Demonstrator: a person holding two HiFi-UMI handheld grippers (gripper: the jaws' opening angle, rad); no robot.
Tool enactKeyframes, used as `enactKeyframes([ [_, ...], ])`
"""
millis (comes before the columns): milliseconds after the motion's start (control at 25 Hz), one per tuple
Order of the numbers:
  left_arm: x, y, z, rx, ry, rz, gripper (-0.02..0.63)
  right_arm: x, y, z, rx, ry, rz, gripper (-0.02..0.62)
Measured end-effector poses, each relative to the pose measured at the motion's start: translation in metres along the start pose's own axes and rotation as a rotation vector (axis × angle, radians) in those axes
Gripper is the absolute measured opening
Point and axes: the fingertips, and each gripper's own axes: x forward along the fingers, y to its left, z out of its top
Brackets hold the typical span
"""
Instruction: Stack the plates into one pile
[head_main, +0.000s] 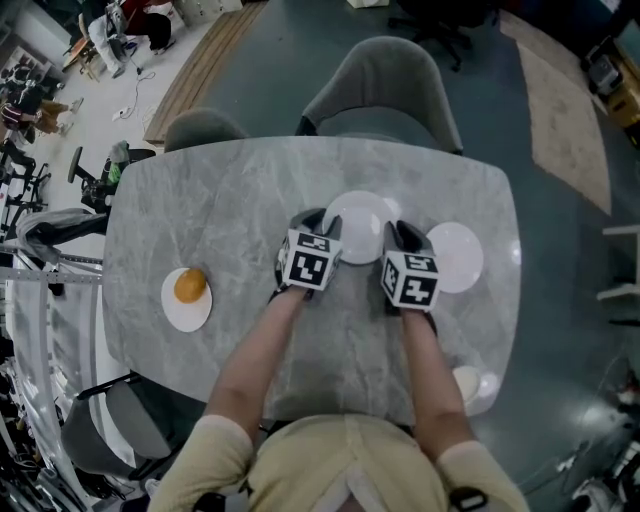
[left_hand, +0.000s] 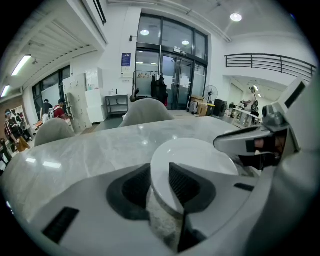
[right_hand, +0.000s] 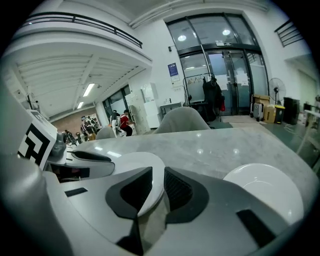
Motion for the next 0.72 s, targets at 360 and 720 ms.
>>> enactKeyframes([
  [360, -0.022, 0.008, 0.014, 0.016, -0.078, 0.05, 0.098, -0.026, 0.006, 0.023, -0.035, -0.056, 0.008, 0.063],
  [720, -0.076, -0.015, 0.057, -0.021, -0.245, -0.009, 0.098, -0.084, 0.014, 0.063, -0.028, -0.167, 0.035, 0.064],
])
